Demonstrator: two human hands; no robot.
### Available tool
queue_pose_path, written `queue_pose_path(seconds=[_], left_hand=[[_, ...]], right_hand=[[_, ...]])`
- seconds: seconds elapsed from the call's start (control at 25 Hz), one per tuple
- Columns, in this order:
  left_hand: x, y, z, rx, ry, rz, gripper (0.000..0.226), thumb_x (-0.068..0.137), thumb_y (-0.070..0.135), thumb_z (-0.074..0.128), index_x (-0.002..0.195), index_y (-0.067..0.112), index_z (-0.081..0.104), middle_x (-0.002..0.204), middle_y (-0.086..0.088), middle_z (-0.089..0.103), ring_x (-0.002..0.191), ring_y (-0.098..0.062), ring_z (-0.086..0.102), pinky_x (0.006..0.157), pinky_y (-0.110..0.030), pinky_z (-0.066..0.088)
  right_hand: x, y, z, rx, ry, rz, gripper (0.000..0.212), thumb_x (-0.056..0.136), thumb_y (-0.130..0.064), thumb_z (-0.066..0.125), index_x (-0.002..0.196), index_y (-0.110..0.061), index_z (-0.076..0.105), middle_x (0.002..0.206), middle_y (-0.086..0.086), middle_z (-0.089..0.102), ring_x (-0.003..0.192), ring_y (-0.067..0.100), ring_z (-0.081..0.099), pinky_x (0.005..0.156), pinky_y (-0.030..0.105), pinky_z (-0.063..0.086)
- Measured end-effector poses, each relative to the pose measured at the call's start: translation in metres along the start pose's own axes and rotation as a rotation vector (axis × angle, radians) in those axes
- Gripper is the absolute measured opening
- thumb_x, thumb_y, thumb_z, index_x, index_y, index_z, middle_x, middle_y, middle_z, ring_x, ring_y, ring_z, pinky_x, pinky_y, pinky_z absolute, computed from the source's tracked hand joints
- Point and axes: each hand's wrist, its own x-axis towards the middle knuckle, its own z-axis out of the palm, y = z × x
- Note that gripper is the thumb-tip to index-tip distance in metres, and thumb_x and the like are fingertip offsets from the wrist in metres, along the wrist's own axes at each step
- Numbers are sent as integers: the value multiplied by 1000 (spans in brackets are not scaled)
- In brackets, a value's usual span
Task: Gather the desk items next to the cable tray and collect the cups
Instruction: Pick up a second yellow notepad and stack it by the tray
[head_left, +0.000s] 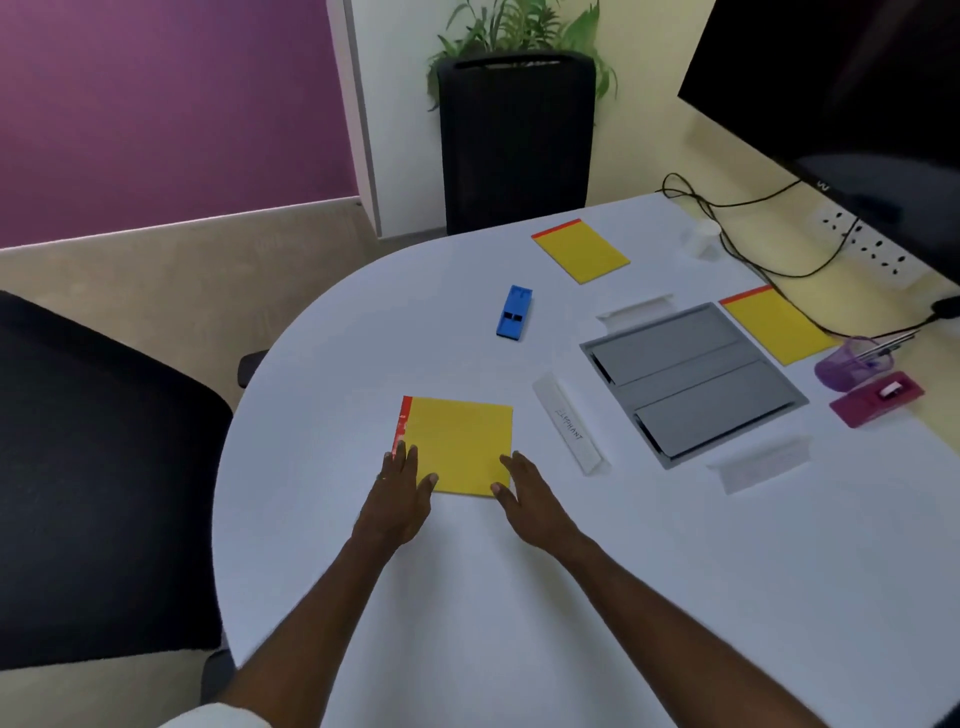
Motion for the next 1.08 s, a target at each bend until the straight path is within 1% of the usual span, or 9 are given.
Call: queue_pose_path(seconds=[0.16,0.28,0.44,0.56,0.6,0.68,0.8,0.92,1.08], left_hand=[[30,-20,12,-169,-97,-149,71,108,38,39,160,2,9,170,-19,1,157,-35,10,125,-44,14],[46,-27,16,-213,-31,-228,68,105,37,49,155,-3,26,158,-24,32,147,-41,34,119,-46,26],[57,-33,17,-214,47,-229,58,96,35,65,138,-2,49,133,-22,58,129,-40,52,113,-52,34],[54,-42,11,-379,91,-283,30,92,26,70,103,1,58,95,-16,65,98,-40,63,85,-46,50],[49,-44,9,-428,66,-285,23,94,20,68,99,0,59,92,-16,65,94,-38,63,79,-44,51],[40,-45,7,-520,-70,-242,24,98,9,59,119,-1,64,110,-20,68,102,-37,63,89,-49,54],[16,-39,8,-770,-221,-188,38,103,4,53,141,3,53,132,-19,61,118,-37,62,95,-48,58],[-6,-32,12,-913,-271,-152,40,102,6,55,142,6,52,133,-16,63,113,-29,66,93,-39,61],[-29,-17,13,-948,-345,-95,42,100,11,61,141,16,55,126,-11,69,103,-24,70,89,-37,62]], right_hand=[[17,9,16,-89,-166,47,61,102,-40,44,153,-10,30,165,12,17,152,22,23,122,36,23],[31,13,24,-51,-129,142,62,102,-31,53,154,-8,27,164,15,15,152,26,22,122,35,21],[45,12,28,163,-70,346,70,97,-33,61,153,-6,29,158,14,30,147,25,32,118,31,27],[48,16,27,266,21,408,68,92,-24,69,149,-6,36,149,15,42,138,28,44,113,38,37],[46,18,24,343,44,438,67,91,-21,70,148,-6,38,145,15,47,134,29,48,111,39,40],[40,25,17,499,80,491,66,89,-14,72,146,-6,40,139,15,54,126,29,55,107,40,44],[22,39,10,533,87,527,59,88,-8,71,141,-4,45,129,14,60,109,25,59,98,40,48],[-4,54,1,550,74,522,38,90,-7,67,127,-4,60,108,6,66,94,20,59,85,35,49],[-43,71,-18,696,168,522,19,92,-12,67,111,-9,67,97,3,66,96,22,61,93,40,52]])
